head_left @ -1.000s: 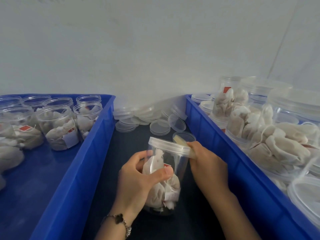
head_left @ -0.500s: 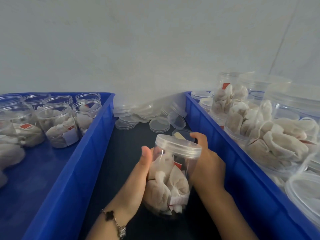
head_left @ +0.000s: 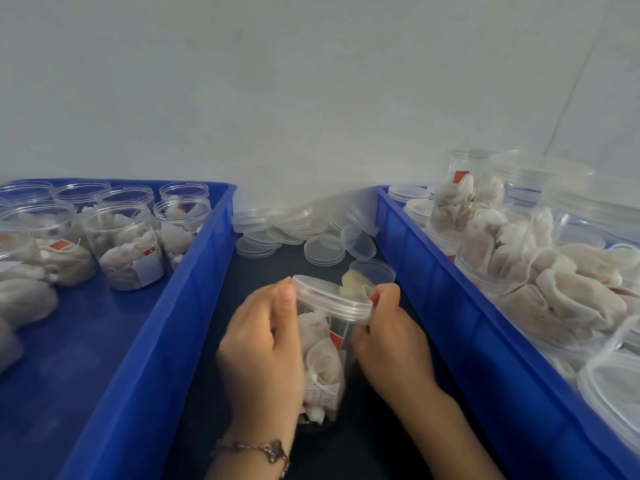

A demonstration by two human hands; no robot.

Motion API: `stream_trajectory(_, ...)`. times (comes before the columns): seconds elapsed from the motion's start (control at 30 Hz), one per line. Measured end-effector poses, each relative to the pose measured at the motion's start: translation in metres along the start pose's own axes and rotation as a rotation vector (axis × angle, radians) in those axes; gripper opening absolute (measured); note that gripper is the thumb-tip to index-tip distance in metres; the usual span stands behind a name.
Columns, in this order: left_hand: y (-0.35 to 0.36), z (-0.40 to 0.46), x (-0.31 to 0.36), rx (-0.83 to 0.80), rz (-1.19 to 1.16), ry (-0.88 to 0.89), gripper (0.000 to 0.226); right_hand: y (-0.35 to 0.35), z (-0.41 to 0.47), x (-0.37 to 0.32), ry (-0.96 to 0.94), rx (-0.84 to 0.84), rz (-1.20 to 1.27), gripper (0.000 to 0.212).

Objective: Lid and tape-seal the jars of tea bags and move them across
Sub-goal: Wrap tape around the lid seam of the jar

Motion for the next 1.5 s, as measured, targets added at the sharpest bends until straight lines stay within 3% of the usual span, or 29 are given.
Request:
stream_trajectory(0.13, 0.009, -0.012, 0.007, -0.225, 0.233, -0.169, 0.117, -0.004, 0.000, -0.001, -0.074, -0.043, 0.018, 0.039)
stream_trajectory(0.2, 0.012, -0.011, 0.004, -0.255, 0.304, -0.243, 0.127, -0.003, -0.001, -0.002, -0.125, -0.098, 0.048, 0.041)
stream_trajectory(0.37, 0.002, 0.003, -0.019, -0.159, 0.119, -0.407, 0.103, -0.002, -0.002, 0.002, -0.155, -0.243, 0.289, 0.060)
stream_trajectory(0.47, -0.001, 0.009, -0.028, -0.141, -0.049, -0.465, 0.098, -0.004, -0.001, 0.003, -0.181, -0.244, 0.355, 0.059)
stream_trajectory(0.53, -0.002, 0.010, -0.030, -0.147, -0.073, -0.468, 0.093, -0.006, -0.001, 0.005, -0.193, -0.189, 0.318, 0.057)
stream_trajectory(0.67, -0.002, 0.010, -0.029, -0.190, -0.078, -0.419, 0.069, -0.014, -0.001, 0.010, -0.243, 0.127, 0.036, 0.045)
stream_trajectory(0.77, -0.002, 0.011, -0.030, -0.230, -0.115, -0.434, 0.068, -0.016, 0.000, 0.013, -0.244, 0.255, -0.105, 0.048)
stream_trajectory(1.0, -0.002, 0.013, -0.029, -0.252, -0.131, -0.405, 0.058, -0.020, 0.001, 0.014, -0.211, 0.331, -0.188, 0.051)
stream_trajectory(1.1, -0.004, 0.013, -0.029, -0.198, -0.095, -0.382, 0.062, -0.023, 0.000, 0.013, -0.229, 0.429, -0.247, 0.056)
stream_trajectory(1.17, -0.007, 0.015, -0.026, -0.119, 0.027, -0.333, 0.080, -0.026, -0.003, 0.011, -0.245, 0.551, -0.310, 0.057)
stream_trajectory(1.23, -0.012, 0.017, -0.022, -0.005, 0.217, -0.199, 0.100, -0.030, -0.007, 0.007, -0.266, 0.704, -0.340, 0.048)
stream_trajectory(1.3, -0.015, 0.019, -0.017, 0.046, 0.335, -0.080, 0.103, -0.034, -0.011, 0.004, -0.282, 0.825, -0.331, 0.036)
stream_trajectory(1.4, -0.016, 0.020, -0.017, 0.041, 0.304, -0.190, 0.104, -0.033, -0.012, 0.000, -0.322, 0.877, -0.321, 0.034)
stream_trajectory(1.5, -0.017, 0.020, -0.024, -0.008, 0.164, -0.316, 0.100, -0.027, -0.010, 0.001, -0.318, 0.779, -0.311, 0.037)
Point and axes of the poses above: each hand's wrist, its own z-axis towards the middle knuckle, its own y-axis out of the palm, x = y × z, the point moved 2 cm from there along z, towards the middle knuckle, and after that the axes turned 10 degrees about -z, right-handed, at the moved point
